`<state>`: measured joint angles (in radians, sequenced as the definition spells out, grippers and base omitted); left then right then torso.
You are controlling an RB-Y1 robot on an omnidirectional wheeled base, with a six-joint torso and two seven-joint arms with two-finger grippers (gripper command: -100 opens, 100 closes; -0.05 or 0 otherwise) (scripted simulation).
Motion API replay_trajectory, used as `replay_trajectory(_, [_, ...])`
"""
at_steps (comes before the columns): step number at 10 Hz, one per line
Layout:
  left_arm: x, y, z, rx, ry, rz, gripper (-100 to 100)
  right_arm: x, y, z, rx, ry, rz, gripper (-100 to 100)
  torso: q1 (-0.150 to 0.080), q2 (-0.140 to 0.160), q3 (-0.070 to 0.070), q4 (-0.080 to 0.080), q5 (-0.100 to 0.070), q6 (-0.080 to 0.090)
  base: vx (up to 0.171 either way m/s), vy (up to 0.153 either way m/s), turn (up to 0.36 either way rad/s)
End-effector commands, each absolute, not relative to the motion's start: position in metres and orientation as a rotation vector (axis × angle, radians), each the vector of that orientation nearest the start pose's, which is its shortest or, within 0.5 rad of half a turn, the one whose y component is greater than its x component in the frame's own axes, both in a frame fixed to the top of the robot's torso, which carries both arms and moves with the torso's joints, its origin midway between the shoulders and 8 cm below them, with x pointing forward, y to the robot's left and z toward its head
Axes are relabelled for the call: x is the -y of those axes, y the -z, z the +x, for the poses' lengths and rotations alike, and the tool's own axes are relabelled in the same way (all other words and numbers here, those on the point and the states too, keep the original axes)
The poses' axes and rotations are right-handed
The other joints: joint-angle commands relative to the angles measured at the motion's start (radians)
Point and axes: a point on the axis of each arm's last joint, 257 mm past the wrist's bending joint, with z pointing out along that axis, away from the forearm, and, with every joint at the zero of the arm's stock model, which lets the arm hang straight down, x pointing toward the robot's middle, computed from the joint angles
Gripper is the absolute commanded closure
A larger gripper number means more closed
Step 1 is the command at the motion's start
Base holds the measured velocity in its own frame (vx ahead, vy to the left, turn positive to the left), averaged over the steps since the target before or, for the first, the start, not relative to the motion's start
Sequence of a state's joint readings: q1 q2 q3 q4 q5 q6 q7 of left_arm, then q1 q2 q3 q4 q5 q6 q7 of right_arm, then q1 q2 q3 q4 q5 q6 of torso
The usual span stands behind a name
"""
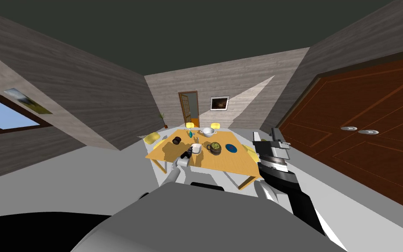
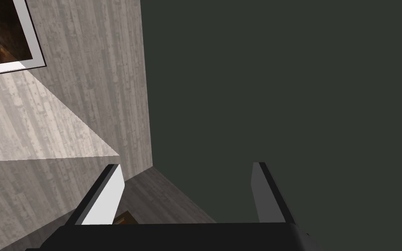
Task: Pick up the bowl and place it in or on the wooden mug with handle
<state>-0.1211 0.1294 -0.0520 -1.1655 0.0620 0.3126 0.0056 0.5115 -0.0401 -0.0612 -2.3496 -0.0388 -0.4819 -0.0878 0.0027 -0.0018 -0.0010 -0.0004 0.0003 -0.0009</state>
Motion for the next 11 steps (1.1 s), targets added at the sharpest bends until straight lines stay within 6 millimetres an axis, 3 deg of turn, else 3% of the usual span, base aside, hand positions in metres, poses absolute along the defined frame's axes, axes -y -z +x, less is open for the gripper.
replay_trajectory(1, [-0.246,0.451,0.505,-1.720,0.798,-1.581,-100,0.296,-0.050,0.328,-0.569,-1.357,0.640,0,0.000,0.000,0.000,0.000,0.000,0.000,0.020,0.024,-0.038])
replay_trajectory(2, [-0.241,0.467,0.497,-1.742,0.772,-1.629,-100,0.296,-0.050,0.328,-0.569,-1.357,0.640,0,-0.001,0.000,0.000,0.000,0.000,0.000,0.038,0.040,-0.102])
replay_trajectory(4, [-0.232,0.481,0.488,-1.762,0.758,-1.673,-100,0.296,-0.050,0.328,-0.569,-1.357,0.640,0,0.001,-0.001,0.000,0.000,0.000,0.000,0.043,0.053,-0.057])
replay_trajectory(6, [-0.209,0.501,0.473,-1.791,0.754,-1.740,-100,0.296,-0.050,0.328,-0.569,-1.357,0.640,0,0.001,-0.001,0.000,0.000,0.000,0.000,0.042,0.049,-0.049])
replay_trajectory(7, [-0.215,0.496,0.478,-1.782,0.756,-1.721,-100,0.296,-0.050,0.328,-0.569,-1.357,0.640,0,0.000,-0.001,0.000,0.000,0.000,0.000,0.015,0.014,-0.009])
replay_trajectory(8, [-0.214,0.497,0.477,-1.784,0.755,-1.725,0,0.296,-0.050,0.328,-0.569,-1.357,0.640,0,-0.001,0.001,0.000,0.000,0.000,0.000,0.000,0.000,0.000])
replay_trajectory(9, [-0.215,0.503,0.473,-1.782,0.755,-1.725,-100,0.296,-0.050,0.328,-0.569,-1.357,0.640,0,-0.002,0.001,0.001,0.000,-0.001,0.000,0.044,0.000,-0.018])
replay_trajectory(11, [-0.216,0.509,0.469,-1.780,0.754,-1.726,-100,0.296,-0.050,0.328,-0.569,-1.357,0.640,0,-0.003,-0.002,-0.001,0.000,-0.001,0.000,0.079,-0.010,-0.010])
